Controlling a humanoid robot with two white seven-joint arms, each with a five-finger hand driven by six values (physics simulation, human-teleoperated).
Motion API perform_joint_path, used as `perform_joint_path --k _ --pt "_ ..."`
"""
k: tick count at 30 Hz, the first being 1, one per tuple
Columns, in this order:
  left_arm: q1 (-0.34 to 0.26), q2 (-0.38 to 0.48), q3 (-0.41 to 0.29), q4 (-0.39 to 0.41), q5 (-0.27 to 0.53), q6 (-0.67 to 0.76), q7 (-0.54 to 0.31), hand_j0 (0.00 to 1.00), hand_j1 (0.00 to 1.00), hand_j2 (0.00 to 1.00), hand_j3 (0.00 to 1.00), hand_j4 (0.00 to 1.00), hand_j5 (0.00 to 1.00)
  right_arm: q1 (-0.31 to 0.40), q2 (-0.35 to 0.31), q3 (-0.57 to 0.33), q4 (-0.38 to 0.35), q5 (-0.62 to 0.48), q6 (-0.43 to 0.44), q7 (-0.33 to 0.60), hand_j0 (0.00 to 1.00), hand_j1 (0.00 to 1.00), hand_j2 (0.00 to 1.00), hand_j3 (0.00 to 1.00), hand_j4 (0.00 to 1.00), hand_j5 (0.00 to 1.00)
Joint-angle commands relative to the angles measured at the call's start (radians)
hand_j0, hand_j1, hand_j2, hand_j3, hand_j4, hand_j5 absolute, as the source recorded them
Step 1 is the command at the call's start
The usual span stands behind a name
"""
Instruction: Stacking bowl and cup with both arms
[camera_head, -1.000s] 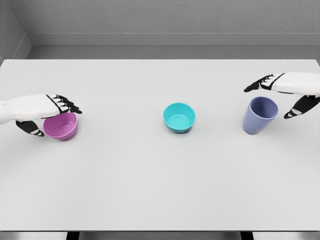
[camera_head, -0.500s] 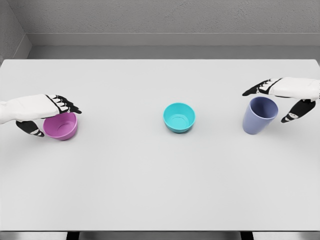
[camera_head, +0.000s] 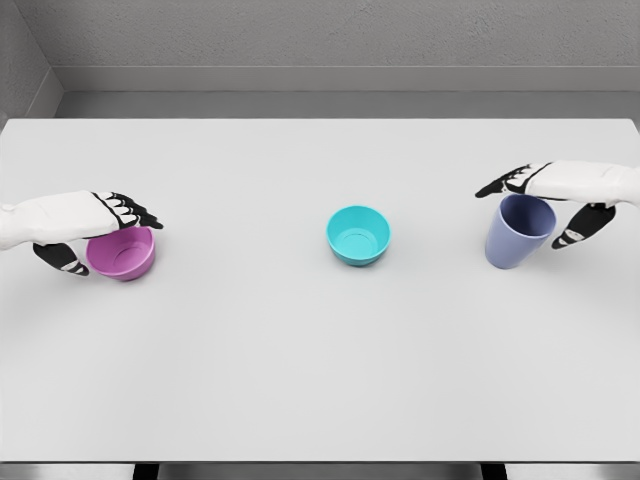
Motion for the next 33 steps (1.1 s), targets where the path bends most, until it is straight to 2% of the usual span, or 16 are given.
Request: perform_joint_path --k 1,28,33 --pt "0.000 0.001 0.000 0.001 0.005 0.002 0.000 1.00 1.00 1.00 1.00 1.00 1.00 0.003 0.003 -0.001 0.002 -0.004 0.003 0.000 1.00 1.00 1.00 1.00 1.00 1.00" --pt "-0.002 -0.013 0.002 0.012 0.001 0.002 0.000 1.00 1.00 1.00 1.00 1.00 1.00 0.005 0.017 -0.002 0.026 -0.004 0.003 0.000 1.00 1.00 1.00 1.00 1.00 1.00" --pt "-0.002 -0.025 0.002 0.033 0.001 0.002 0.000 1.00 1.00 1.00 1.00 1.00 1.00 0.003 0.017 -0.002 0.026 -0.004 0.005 0.000 1.00 1.00 1.00 1.00 1.00 1.00"
